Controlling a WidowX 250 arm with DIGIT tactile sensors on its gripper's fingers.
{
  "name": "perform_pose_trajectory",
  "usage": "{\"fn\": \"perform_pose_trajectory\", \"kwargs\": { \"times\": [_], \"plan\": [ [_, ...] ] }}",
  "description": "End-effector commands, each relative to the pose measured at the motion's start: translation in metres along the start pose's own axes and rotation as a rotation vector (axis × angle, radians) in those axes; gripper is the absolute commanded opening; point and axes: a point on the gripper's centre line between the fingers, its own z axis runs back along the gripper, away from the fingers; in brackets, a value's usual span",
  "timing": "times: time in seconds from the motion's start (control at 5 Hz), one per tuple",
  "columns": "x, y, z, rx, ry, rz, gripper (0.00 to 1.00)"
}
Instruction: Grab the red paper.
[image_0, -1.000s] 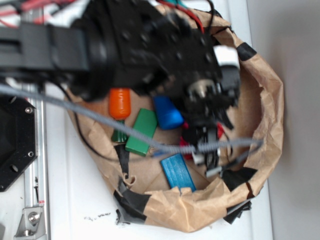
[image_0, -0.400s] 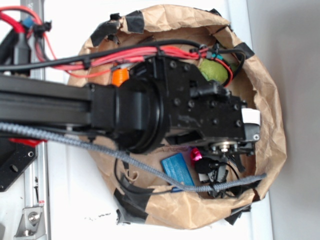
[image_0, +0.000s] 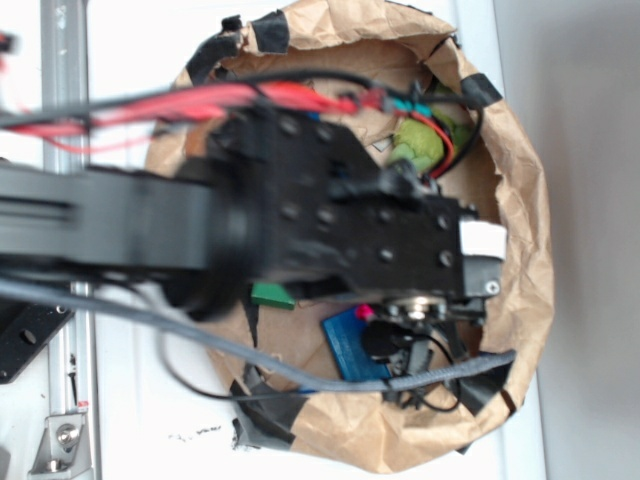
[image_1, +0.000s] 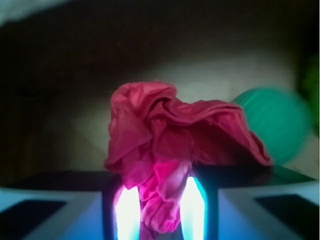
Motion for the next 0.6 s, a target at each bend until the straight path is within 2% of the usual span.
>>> {"fn": "perform_pose_trajectory", "kwargs": {
  "times": [0.0, 0.2, 0.4],
  "plan": [
    [-0.017, 0.033, 0.111, 0.065, -0.134, -0.019, 0.0],
    [-0.019, 0.035, 0.125, 0.074, -0.154, -0.041, 0.0],
    [-0.015, 0.038, 0.122, 0.123, -0.133, -0.063, 0.0]
  ]
}}
